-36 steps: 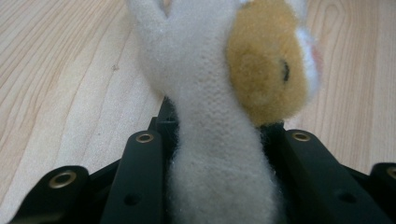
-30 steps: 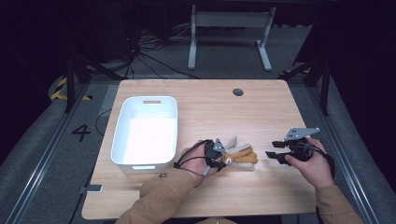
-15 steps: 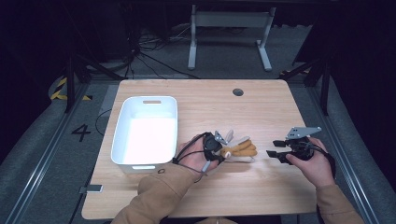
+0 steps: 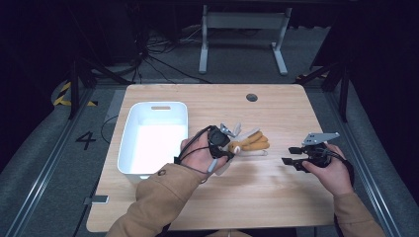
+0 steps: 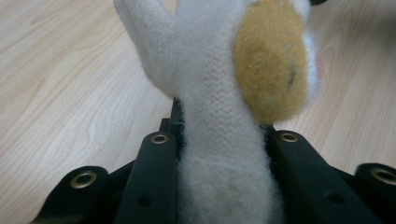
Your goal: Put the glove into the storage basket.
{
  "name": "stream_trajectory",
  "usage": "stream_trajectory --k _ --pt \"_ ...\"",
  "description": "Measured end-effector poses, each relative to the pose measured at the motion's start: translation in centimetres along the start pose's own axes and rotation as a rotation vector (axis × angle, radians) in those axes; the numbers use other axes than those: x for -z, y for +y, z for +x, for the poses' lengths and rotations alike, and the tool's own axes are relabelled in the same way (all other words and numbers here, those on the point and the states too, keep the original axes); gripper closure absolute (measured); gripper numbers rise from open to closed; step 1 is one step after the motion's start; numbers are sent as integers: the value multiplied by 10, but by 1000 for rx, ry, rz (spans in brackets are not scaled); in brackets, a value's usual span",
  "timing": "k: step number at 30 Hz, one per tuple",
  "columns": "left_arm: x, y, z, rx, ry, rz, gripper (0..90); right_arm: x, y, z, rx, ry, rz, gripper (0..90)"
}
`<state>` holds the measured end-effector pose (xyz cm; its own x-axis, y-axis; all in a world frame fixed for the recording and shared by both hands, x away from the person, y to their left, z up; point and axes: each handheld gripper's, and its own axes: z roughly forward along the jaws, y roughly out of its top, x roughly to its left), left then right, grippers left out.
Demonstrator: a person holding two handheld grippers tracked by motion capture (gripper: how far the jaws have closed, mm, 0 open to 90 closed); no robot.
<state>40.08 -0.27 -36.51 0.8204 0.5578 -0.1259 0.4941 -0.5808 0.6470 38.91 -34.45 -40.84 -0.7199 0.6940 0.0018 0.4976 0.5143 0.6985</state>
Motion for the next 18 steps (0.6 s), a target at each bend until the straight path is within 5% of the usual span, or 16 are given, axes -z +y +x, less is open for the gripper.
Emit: stream_trajectory --k 6,18 --pt "14 5 3 28 3 -21 725 -3 0 -2 -7 0 5 461" --pt "57 12 18 119 77 -48 725 -19 3 -10 -31 20 24 458"
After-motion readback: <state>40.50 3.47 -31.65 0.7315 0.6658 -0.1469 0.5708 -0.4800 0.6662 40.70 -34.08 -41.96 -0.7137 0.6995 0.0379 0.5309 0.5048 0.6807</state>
